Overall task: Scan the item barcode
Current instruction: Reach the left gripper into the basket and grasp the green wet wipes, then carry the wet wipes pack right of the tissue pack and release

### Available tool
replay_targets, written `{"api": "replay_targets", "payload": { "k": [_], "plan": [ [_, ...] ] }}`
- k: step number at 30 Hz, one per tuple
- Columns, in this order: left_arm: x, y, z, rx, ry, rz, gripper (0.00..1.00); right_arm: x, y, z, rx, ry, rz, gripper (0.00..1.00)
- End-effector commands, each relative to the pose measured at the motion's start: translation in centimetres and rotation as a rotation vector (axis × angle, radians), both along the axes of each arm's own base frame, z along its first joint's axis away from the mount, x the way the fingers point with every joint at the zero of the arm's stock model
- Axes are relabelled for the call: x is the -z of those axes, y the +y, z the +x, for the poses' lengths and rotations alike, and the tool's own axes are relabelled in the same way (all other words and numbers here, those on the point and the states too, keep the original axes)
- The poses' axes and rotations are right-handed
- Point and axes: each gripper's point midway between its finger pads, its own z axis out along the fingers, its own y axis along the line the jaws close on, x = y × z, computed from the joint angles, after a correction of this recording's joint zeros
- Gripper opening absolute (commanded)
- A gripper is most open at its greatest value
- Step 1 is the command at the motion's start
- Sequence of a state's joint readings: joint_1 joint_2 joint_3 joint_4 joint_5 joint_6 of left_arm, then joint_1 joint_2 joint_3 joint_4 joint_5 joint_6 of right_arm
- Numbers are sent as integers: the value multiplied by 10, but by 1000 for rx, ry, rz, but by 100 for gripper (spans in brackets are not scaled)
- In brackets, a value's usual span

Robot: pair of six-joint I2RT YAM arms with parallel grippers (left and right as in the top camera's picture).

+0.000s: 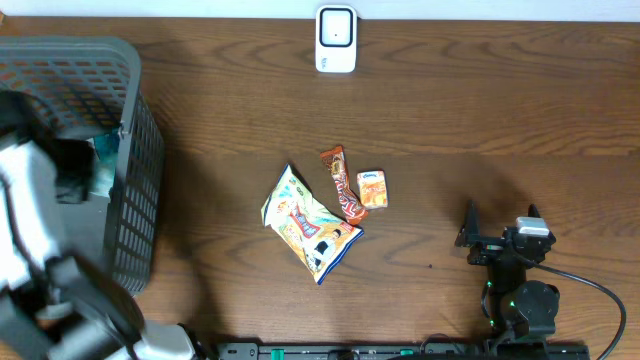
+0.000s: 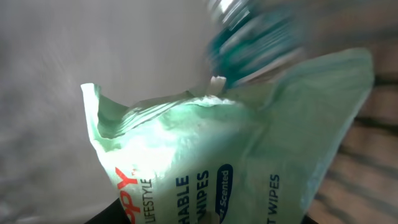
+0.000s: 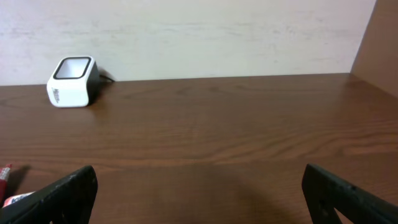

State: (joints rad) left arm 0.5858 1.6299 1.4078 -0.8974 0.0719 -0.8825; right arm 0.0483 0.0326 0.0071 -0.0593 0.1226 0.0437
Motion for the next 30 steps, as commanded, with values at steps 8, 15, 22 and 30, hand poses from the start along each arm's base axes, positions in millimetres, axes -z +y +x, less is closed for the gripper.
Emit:
{"api": "replay_targets", "payload": {
  "k": [8,15,22,30],
  "plan": [
    [-215,-67,-49,105,-593,284,44,2,1,0,-6,6,-8,99],
    [-242,-196,-27,519,-754,188,44,2,1,0,-6,6,-8,99],
    [-181,-286,18,817,-559,196,44,2,1,0,-6,6,-8,99],
    [-75,-391,68,1104,-348,225,44,2,1,0,-6,6,-8,99]
  ]
}}
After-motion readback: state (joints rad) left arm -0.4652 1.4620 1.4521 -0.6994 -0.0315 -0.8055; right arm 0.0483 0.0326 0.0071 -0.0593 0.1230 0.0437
